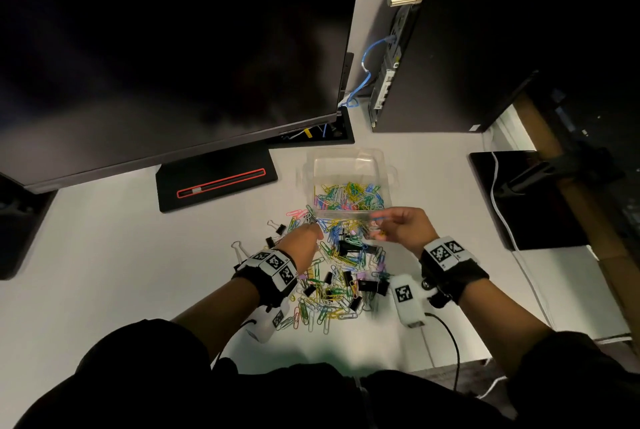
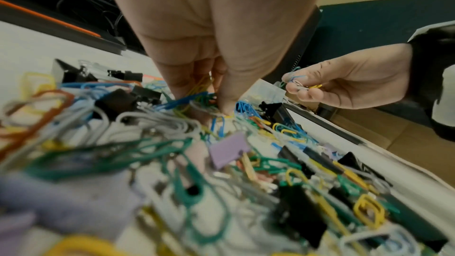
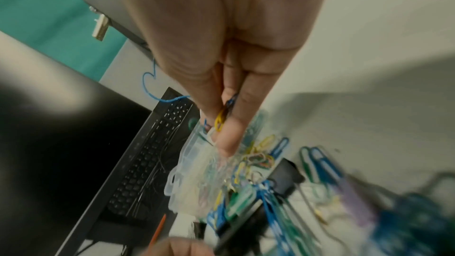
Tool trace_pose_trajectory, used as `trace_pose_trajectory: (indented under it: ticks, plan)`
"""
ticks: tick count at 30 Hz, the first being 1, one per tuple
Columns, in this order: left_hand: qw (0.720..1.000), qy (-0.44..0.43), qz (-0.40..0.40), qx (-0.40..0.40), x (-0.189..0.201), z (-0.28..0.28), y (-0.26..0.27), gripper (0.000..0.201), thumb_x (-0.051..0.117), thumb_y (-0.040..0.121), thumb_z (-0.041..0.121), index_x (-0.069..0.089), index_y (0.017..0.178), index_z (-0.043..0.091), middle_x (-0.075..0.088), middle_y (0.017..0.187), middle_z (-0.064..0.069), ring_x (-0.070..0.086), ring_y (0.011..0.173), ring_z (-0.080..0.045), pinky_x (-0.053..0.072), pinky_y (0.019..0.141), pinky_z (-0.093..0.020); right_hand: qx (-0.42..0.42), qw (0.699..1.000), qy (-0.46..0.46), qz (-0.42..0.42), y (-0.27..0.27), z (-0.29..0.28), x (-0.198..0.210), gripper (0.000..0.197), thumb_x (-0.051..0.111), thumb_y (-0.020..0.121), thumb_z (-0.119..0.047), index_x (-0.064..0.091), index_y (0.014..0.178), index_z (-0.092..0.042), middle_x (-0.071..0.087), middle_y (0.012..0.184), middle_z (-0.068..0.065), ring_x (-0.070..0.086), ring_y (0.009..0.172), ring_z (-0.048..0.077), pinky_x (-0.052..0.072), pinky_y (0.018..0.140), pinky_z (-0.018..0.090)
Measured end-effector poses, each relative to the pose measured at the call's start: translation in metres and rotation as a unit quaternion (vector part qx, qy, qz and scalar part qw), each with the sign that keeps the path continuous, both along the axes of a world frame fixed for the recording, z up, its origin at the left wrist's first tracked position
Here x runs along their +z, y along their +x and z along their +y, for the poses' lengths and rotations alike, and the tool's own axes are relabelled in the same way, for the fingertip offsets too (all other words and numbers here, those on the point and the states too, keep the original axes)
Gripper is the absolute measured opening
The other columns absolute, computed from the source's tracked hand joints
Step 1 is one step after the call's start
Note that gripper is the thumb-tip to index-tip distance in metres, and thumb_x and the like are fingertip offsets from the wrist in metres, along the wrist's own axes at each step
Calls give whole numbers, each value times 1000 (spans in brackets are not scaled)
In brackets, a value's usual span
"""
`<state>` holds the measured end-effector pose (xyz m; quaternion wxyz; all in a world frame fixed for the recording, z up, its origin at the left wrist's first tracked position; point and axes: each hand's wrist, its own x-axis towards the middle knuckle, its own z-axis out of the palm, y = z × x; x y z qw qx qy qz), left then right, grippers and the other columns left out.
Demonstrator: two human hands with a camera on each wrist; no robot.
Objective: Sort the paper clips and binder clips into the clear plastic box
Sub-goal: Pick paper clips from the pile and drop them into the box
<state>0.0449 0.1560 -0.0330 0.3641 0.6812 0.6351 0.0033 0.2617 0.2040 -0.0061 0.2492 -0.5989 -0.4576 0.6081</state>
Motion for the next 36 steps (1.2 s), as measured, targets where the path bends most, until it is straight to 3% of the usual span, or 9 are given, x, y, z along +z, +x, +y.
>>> trace_pose_trajectory:
  ticks: [5, 13, 17, 20, 22, 25, 30, 33, 36]
  plan:
    - [998, -5, -50, 38, 5, 4, -5, 29, 39, 93, -1, 62, 110, 2, 60, 119, -12, 57, 110, -25, 41, 88, -24, -36, 999, -13, 28, -8, 28, 9, 16, 55, 85, 6, 68, 89, -2, 67, 81, 17, 66, 70, 24, 59, 64, 22]
    - [932, -80, -262, 238, 2, 5, -15, 22, 41, 93, -6, 55, 107, -14, 61, 85, -15, 55, 65, -10, 50, 52, -8, -55, 998, -21, 38, -23, 54, 9, 27, 41, 89, 10, 59, 109, 6, 66, 86, 8, 63, 81, 24, 53, 68, 20]
    - [852, -138, -393, 317, 10, 9, -15, 19, 41, 93, -9, 55, 106, -10, 56, 78, -11, 58, 70, -19, 58, 69, -21, -33, 999, 2, -27, -26, 55, 6, 31, 39, 89, 10, 57, 114, 8, 59, 117, 28, 55, 108, 47, 45, 96, 49]
    - [782, -166, -468, 378, 17, 13, -14, 19, 39, 94, -7, 56, 89, -1, 55, 80, -17, 58, 73, -25, 56, 74, -30, -7, 998, 42, -39, -21, 52, 3, 29, 43, 90, 7, 59, 113, 2, 58, 122, 27, 60, 78, 26, 52, 71, 28]
    - [758, -185, -478, 404, 22, 15, -15, 19, 41, 95, -2, 59, 88, -2, 58, 84, -18, 61, 75, -27, 59, 66, -28, 1, 996, 68, -51, -16, 50, 4, 31, 46, 87, 9, 60, 112, -3, 60, 116, 20, 60, 73, 22, 53, 73, 30]
    - [757, -196, -476, 402, 29, 21, -16, 17, 47, 94, 3, 63, 96, -2, 65, 91, -15, 70, 68, -22, 59, 68, -24, 12, 985, 125, -118, -6, 42, 8, 27, 51, 84, 6, 63, 97, -15, 60, 94, 4, 59, 62, 24, 56, 66, 40]
    - [732, -186, -528, 389, 45, 43, -12, 26, 53, 92, 7, 58, 114, -6, 63, 108, -18, 68, 82, -22, 58, 74, -23, 110, 961, 135, -217, 7, 20, 8, 24, 61, 82, -3, 62, 69, -23, 61, 71, -5, 56, 59, 13, 48, 54, 20]
    - [721, -180, -549, 382, 54, 57, -1, 32, 49, 94, 8, 50, 122, -8, 58, 116, -21, 61, 101, -26, 56, 82, -24, 173, 942, 136, -255, 7, 4, 4, 11, 66, 78, -3, 69, 82, -13, 65, 80, -6, 57, 67, 2, 46, 66, 8]
    - [727, -185, -533, 391, 56, 67, 9, 41, 45, 97, 15, 41, 132, -7, 44, 138, -24, 45, 128, -30, 44, 104, -30, 191, 940, 129, -250, 3, -7, -2, 30, 69, 75, -5, 68, 103, -16, 66, 100, -3, 57, 66, 3, 45, 67, 5]
